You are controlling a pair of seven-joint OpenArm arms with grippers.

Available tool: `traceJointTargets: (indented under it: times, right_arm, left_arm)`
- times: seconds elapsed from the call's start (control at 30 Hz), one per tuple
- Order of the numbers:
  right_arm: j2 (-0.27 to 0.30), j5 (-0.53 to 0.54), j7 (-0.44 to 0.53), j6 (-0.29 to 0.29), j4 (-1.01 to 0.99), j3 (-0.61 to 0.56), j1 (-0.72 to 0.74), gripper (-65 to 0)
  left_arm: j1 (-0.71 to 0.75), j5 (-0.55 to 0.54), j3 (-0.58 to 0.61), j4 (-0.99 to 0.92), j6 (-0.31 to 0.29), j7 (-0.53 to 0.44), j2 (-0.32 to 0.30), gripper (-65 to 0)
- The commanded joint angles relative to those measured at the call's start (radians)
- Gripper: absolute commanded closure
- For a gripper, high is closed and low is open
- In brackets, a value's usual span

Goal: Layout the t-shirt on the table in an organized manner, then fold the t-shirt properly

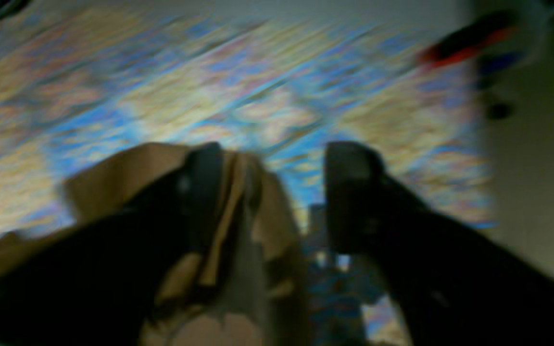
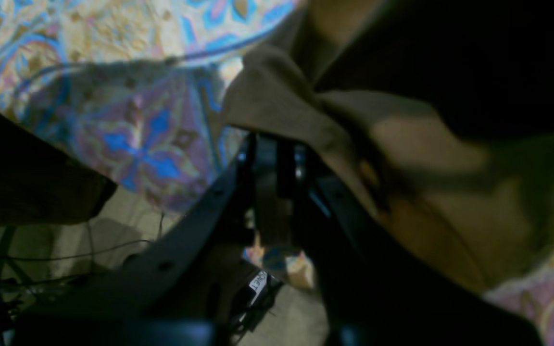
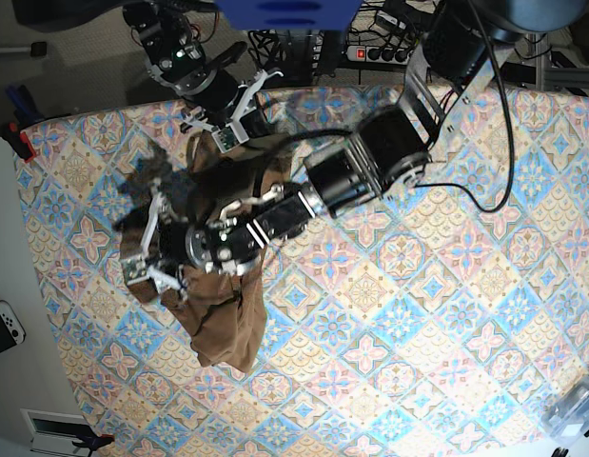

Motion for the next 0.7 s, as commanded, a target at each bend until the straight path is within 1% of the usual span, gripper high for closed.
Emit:
traceJointTargets:
  times: [0.0, 0.17, 0.23, 0.3, 0.37, 0.47, 0.53, 0.57, 0.63, 0.67]
  right_arm:
    - [0.0, 0.008, 0.02, 0.006, 0.016, 0.0, 0.005, 0.0]
    - [0.0, 0.008, 0.016, 0.006, 0.016, 0.005, 0.008, 0.0]
    - [0.0, 0.008, 0.016, 0.006, 0.016, 0.006, 0.008, 0.0]
    - [0.002, 0.008, 0.016, 0.006, 0.016, 0.006, 0.008, 0.0]
    - [0.002, 0.008, 0.017, 0.006, 0.016, 0.006, 0.008, 0.0]
    - [0.002, 0.008, 0.014, 0.006, 0.016, 0.008, 0.008, 0.0]
    - [0.002, 0.008, 0.014, 0.006, 0.016, 0.008, 0.008, 0.0]
    - [0.002, 0.008, 0.014, 0.006, 0.015, 0.014, 0.008, 0.0]
    - [0.002, 0.008, 0.014, 0.006, 0.015, 0.031, 0.005, 0.0]
    - [0.002, 0.008, 0.014, 0.006, 0.015, 0.031, 0.003, 0.0]
  left_arm:
    - [-0.022, 0.0, -0.011, 0.01, 0.01, -0.019, -0.001, -38.9]
    - [-0.002, -0.002, -0.017, 0.011, 0.01, -0.022, -0.001, -35.0]
    - [-0.01, -0.002, -0.029, 0.011, 0.01, -0.022, -0.001, -34.9]
    - [-0.028, -0.002, -0.095, 0.016, 0.01, -0.022, -0.001, -34.7]
    - [-0.027, -0.009, -0.17, 0.045, 0.01, -0.017, -0.022, -34.6]
    - [-0.013, -0.008, -0.298, 0.09, 0.01, -0.011, -0.071, -34.5]
    - [-0.005, -0.008, -0.391, 0.096, 0.015, 0.003, -0.085, -34.5]
    - [-0.005, -0.008, -0.443, 0.094, 0.03, 0.024, -0.09, -34.5]
    - [-0.005, 0.003, -0.539, 0.09, 0.067, 0.116, -0.091, -34.5]
    - [-0.005, 0.005, -0.568, 0.088, 0.073, 0.158, -0.091, -34.5]
